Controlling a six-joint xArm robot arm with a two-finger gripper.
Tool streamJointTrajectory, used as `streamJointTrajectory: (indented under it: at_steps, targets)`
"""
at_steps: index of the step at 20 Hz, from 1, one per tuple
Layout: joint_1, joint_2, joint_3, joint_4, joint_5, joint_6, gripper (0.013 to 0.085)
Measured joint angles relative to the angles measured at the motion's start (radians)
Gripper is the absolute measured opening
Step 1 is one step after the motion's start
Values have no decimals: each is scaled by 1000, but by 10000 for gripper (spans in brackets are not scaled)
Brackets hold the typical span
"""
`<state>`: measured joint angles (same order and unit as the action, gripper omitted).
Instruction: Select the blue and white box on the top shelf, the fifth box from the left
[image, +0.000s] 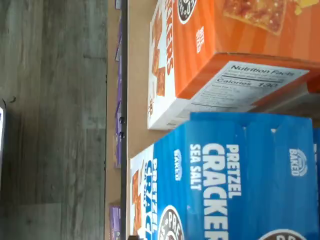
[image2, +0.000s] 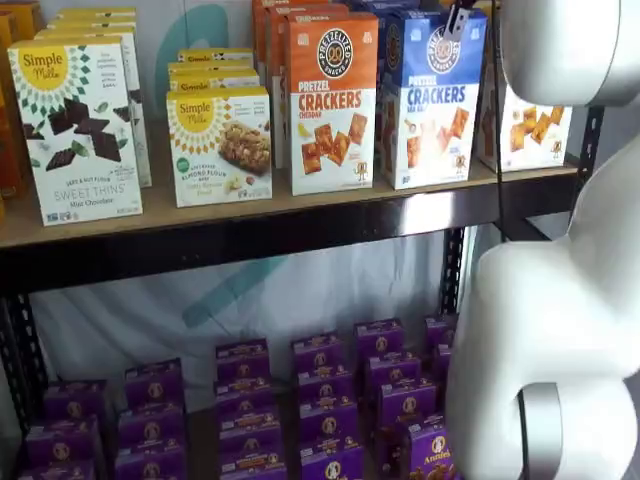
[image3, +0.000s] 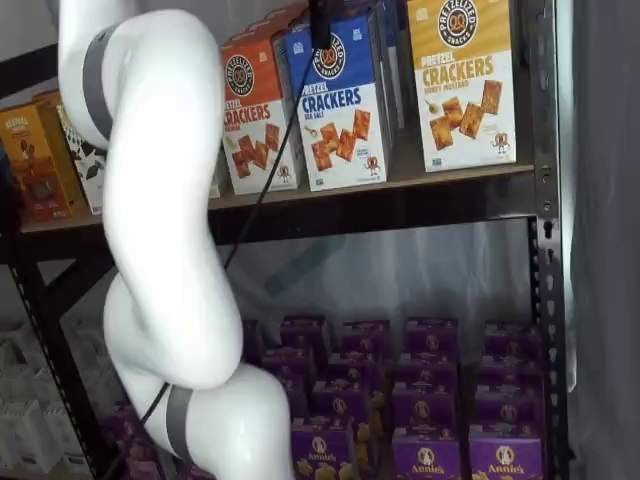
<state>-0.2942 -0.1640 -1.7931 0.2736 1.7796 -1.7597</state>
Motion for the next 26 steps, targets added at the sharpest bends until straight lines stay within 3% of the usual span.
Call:
streamJointTrajectory:
  at_steps: [7,15,26]
  targets:
    - [12,-3,-3,-21,22,5,850]
    - [-8,-9,-2,48,-5,16,850]
    - [22,0,-3,2,-26,22,850]
